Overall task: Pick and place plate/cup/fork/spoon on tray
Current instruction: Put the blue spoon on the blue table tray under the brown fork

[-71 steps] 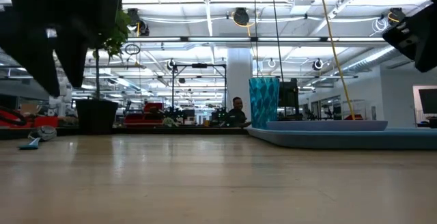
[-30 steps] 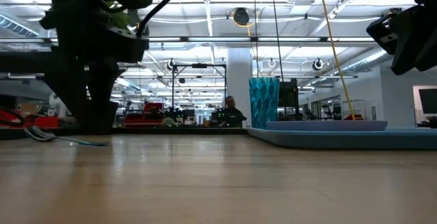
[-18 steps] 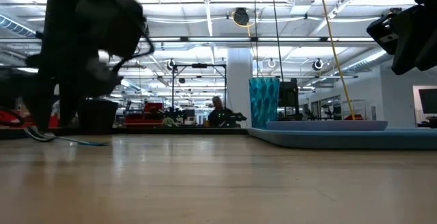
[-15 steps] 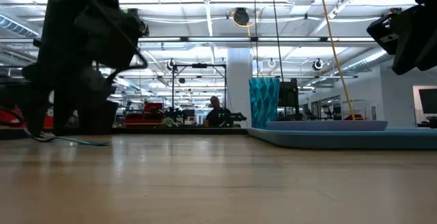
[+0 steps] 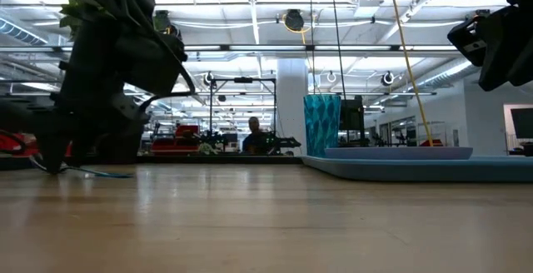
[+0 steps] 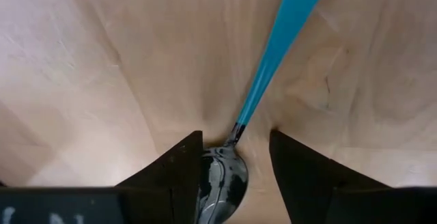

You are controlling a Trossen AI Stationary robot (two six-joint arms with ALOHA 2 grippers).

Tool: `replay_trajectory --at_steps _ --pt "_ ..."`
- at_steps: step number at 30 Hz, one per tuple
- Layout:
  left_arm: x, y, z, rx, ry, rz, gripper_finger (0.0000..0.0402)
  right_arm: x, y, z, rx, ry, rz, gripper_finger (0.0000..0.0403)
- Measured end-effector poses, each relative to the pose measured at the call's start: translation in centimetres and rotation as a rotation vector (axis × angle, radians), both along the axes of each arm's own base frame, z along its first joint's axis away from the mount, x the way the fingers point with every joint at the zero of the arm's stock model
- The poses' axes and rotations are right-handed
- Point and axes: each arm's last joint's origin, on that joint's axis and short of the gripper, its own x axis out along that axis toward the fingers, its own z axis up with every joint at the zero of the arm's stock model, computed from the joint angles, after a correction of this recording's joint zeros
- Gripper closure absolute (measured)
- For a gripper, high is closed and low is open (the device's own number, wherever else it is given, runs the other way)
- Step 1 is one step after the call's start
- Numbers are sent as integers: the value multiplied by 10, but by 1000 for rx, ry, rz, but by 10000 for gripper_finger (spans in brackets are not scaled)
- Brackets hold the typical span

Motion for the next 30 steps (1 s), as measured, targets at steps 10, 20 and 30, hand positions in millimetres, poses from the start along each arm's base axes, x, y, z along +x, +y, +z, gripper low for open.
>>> replay_trajectory --at_steps 10,20,30 --pt "2 2 -2 -53 -31 60 326 0 0 0 -2 0 3 305" --pt "2 0 -2 -44 -40 238 385 0 0 0 -15 -1 15 305" --pt "1 0 -2 -17 -47 333 311 0 0 0 -17 -2 16 305"
